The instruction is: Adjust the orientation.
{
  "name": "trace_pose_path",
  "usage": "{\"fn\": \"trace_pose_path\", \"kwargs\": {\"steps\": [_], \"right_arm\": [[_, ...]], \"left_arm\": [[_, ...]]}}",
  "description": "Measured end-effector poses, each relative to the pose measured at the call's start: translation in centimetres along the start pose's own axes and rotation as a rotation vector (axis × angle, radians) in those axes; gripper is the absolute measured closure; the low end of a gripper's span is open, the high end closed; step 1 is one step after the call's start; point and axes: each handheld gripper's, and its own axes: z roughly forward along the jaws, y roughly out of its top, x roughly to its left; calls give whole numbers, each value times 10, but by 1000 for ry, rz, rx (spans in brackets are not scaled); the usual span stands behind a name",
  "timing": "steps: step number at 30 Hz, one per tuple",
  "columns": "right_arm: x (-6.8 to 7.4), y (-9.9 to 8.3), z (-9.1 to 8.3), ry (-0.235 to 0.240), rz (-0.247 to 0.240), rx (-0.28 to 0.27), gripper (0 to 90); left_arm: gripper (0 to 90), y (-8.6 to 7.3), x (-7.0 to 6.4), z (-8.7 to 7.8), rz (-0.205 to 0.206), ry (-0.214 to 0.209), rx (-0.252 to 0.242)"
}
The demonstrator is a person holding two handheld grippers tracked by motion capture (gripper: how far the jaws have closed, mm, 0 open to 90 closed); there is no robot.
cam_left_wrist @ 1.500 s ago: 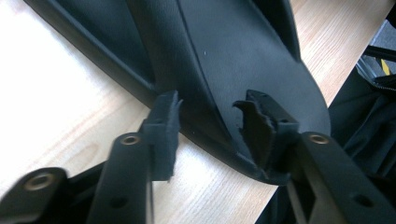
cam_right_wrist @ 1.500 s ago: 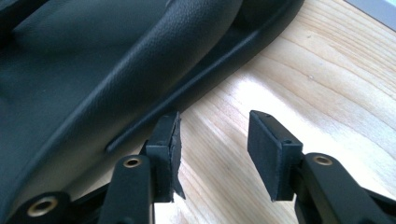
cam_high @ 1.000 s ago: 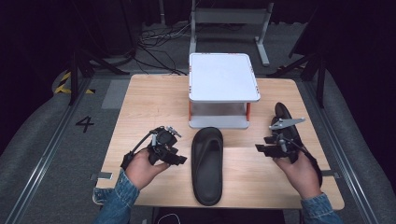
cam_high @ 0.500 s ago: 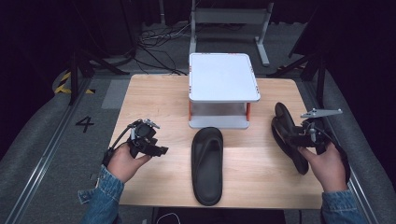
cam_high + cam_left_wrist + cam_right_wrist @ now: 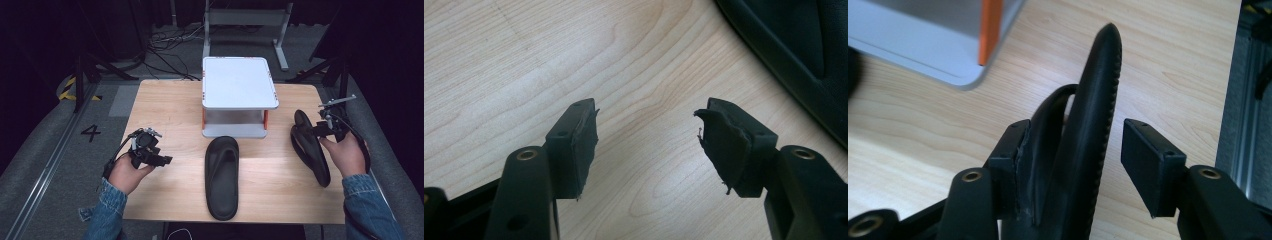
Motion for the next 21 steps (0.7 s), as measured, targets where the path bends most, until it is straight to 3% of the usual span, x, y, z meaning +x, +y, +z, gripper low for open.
{"fn": "trace_pose_path", "kwargs": {"steps": [7, 12, 16, 21], "right_arm": [[0, 4, 24, -26, 17, 101, 575], [0, 2, 22, -5, 87, 98, 637], [8, -2, 9, 17, 105, 77, 645], [37, -12, -11, 146, 110, 63, 647]], "left_arm": [[391, -1, 0, 0, 2, -4, 0], [392, -1, 0, 1, 1, -12, 7], [392, -1, -1, 1, -1, -14, 8], [391, 1, -4, 3, 11, -11, 14]]}}
